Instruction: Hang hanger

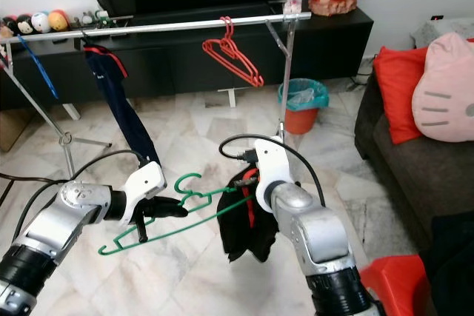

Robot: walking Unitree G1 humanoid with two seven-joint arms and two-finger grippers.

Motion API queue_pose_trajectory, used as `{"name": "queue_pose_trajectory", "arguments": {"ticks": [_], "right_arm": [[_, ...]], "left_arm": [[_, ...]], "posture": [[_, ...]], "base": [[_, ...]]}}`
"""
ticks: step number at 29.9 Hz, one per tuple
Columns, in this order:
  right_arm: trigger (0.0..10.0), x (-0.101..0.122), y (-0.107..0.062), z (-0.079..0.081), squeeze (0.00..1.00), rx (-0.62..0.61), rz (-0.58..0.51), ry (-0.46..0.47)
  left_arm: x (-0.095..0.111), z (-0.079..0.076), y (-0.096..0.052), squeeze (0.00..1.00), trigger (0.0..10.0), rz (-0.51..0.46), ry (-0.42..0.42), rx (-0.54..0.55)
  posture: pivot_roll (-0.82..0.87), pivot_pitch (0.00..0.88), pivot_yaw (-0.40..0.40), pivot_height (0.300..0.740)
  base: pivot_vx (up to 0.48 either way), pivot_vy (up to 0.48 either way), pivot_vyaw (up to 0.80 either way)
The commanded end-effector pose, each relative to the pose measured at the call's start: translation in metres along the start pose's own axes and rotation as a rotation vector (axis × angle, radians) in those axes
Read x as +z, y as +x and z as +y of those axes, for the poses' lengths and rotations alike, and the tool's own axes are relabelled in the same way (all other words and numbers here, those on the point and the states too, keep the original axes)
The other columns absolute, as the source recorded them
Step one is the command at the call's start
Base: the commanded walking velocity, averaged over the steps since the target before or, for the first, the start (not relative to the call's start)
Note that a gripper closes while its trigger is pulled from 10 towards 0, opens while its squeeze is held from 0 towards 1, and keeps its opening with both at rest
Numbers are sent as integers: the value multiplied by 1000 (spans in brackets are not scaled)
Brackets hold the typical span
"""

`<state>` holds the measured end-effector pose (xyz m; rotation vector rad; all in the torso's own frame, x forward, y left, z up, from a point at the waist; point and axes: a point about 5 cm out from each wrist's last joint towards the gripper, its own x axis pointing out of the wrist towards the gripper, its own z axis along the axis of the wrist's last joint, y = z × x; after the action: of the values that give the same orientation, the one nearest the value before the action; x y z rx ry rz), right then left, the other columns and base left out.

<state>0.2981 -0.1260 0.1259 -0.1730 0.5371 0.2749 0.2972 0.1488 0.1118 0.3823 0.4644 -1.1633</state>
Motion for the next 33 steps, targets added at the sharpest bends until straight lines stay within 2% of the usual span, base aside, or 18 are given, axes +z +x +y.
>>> {"name": "queue_pose_trajectory", "arguments": {"ticks": [1,6,11,17,19,23,25,27,32,33], "right_arm": [[10000,5,-2,-1,0,6,-32,-17],[10000,12,-8,7,0,96,-49,-50],[10000,12,-12,19,0,149,-56,-134],[10000,15,-20,33,0,211,-42,-87],[10000,16,-23,35,0,216,-38,-78],[10000,15,-25,38,0,232,-34,-69],[10000,15,-31,46,0,272,-31,-33],[10000,13,-38,53,0,303,-18,3],[10000,10,-46,61,0,337,-7,60],[10000,10,-49,63,0,348,-5,77]], "left_arm": [[1,-1,-4,0,10000,14,14,-12],[0,0,-3,0,10000,25,14,-3],[-2,-2,-2,0,10000,40,11,-15],[-5,7,-2,0,10000,64,33,77],[-3,13,-1,0,10000,56,47,130],[-1,15,0,0,10000,48,55,158],[5,20,2,0,10000,13,67,201],[10,20,4,0,10000,-20,75,210],[12,23,5,0,10000,-38,84,240],[13,22,6,0,10000,-48,65,216]], "posture": [[-67,0,83,740],[-70,0,83,740],[-69,0,86,740],[-70,0,87,740],[-72,0,87,740],[-73,0,86,740],[-77,0,86,740],[-76,0,86,740],[-80,0,86,740],[-82,0,85,740]], "base": [[0,0,0],[0,0,0],[0,0,0],[0,0,0],[0,0,0],[0,0,0],[0,0,0],[0,0,0],[0,0,0],[0,0,0]]}}
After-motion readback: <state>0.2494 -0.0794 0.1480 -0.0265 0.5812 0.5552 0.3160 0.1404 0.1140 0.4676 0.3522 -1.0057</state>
